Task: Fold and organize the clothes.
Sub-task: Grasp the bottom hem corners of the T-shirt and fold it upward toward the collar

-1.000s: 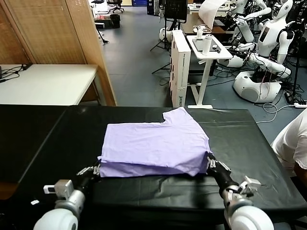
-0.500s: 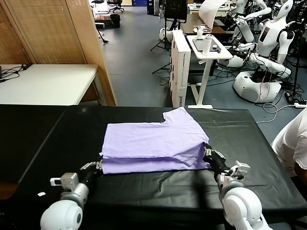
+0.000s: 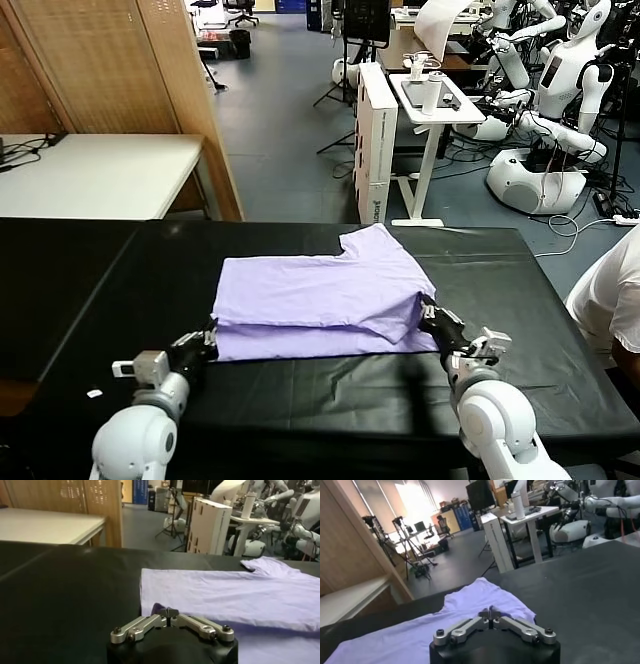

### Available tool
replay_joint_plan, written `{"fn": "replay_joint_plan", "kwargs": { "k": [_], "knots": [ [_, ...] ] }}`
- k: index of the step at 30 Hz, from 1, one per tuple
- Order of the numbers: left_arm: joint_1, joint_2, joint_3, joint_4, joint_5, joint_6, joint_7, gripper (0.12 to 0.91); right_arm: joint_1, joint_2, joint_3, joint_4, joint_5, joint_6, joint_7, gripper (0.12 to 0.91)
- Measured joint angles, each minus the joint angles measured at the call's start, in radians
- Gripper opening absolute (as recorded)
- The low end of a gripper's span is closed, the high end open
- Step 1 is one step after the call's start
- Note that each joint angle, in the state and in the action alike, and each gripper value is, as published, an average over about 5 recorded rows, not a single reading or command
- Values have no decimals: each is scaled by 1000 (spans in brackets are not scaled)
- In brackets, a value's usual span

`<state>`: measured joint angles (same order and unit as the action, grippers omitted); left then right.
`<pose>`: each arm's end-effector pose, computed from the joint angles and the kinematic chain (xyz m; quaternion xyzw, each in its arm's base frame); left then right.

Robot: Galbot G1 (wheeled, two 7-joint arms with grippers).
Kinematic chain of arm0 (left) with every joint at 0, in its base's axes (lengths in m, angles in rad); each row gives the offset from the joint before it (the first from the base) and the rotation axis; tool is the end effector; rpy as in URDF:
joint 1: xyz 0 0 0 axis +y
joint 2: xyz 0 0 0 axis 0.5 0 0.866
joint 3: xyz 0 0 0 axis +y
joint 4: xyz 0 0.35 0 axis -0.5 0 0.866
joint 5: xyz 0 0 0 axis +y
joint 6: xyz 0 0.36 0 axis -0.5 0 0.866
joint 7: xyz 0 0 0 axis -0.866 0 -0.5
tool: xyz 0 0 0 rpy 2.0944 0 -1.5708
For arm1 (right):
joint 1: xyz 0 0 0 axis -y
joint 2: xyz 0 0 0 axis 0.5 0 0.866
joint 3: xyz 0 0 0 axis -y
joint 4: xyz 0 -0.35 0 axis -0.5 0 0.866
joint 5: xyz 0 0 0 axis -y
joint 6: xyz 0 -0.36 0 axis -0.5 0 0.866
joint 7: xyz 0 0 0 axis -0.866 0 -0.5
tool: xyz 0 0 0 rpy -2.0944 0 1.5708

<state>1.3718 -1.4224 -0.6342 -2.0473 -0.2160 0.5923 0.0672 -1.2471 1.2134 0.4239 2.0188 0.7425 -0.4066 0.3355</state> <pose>0.2447 0.0623 -0.2698 -0.0254 -0.9765 0.0281 0.2120 0.2781 -0.0376 -0.2534 0.0143 -0.9751 -0.1559 0.1568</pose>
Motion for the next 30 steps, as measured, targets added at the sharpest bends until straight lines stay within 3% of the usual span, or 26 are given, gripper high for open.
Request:
{"fn": "replay_joint_plan", "kwargs": {
  "k": [30],
  "knots": [
    [-83,7,22,90,3,22,-8,147,54,33,-24,-76,-16,0,-13,141]
  ]
}}
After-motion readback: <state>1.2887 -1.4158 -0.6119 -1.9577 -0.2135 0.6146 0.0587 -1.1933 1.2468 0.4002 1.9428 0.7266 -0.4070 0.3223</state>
